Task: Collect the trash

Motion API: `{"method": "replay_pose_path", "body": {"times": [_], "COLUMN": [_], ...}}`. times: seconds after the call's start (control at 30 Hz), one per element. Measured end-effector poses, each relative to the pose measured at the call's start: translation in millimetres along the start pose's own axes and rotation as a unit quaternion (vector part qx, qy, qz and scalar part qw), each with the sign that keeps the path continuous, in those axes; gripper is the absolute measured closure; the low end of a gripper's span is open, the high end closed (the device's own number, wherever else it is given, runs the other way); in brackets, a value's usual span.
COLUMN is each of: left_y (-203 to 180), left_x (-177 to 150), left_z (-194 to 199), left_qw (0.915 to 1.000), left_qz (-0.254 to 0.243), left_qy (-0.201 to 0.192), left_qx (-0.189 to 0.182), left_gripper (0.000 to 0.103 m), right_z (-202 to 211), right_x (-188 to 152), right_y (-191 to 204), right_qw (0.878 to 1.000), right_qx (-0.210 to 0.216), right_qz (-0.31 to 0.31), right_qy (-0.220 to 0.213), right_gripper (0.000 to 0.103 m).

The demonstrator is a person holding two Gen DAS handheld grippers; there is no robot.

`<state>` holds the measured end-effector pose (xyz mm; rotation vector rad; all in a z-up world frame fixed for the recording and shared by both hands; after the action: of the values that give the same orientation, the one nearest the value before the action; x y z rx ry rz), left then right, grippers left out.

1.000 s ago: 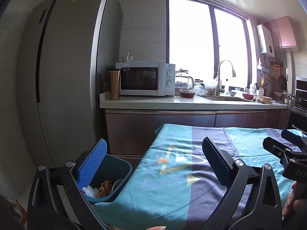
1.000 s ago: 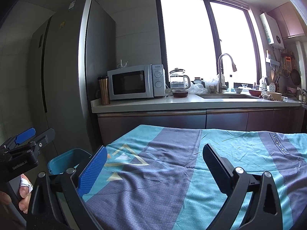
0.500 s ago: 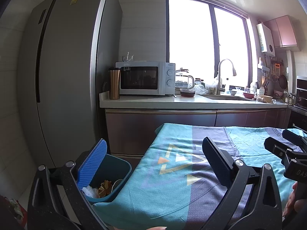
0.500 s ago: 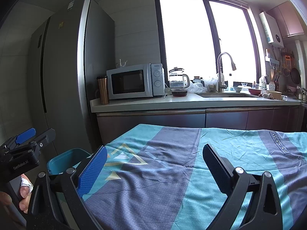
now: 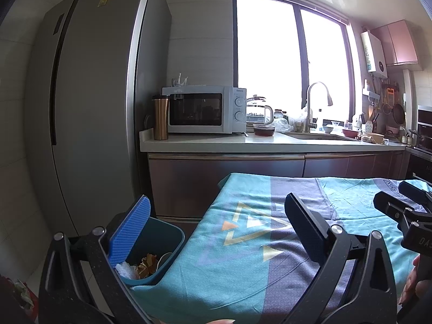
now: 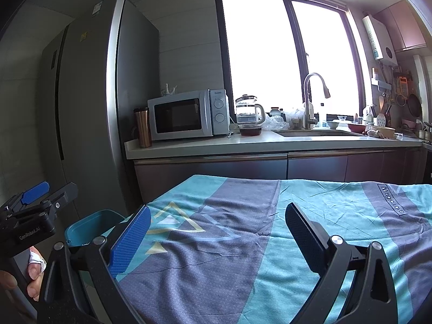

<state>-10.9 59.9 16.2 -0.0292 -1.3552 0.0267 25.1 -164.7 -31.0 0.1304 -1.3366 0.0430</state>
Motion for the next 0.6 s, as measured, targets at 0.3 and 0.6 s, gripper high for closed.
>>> {"method": "replay_pose_path", "body": {"times": [0.3, 0.6], "left_y": [-2.5, -3.5], "left_x": [-0.6, -0.8], "left_z": [-2.6, -3.0], "left_qw": [1.0, 1.0], "left_qz": [-0.002, -0.003], "left_qy": [0.002, 0.003], "left_qx": [0.0, 0.0], "left_gripper": [0.005, 0.005], "right_z": [-0.4, 0.9], "right_x": [-0.7, -0.6], "right_y": [-0.2, -0.3], "right_qw": [1.0, 1.0], "right_qx": [-0.001, -0.004], "right_qz": [-0.002, -0.003], "right_qy": [0.0, 0.0], "right_gripper": [0.007, 0.007]}}
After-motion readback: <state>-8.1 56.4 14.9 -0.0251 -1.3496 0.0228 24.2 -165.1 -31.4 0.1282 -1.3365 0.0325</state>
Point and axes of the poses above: each gripper's, at about its wrist camera, not at the fingertips, and z roughly against the way its jaws point, y to its left, x to its top, the point moved 5 cm from there along -z, roughly the way its jaws point, and after that the axes turned 1 degree about z, right-handed, at the moved point
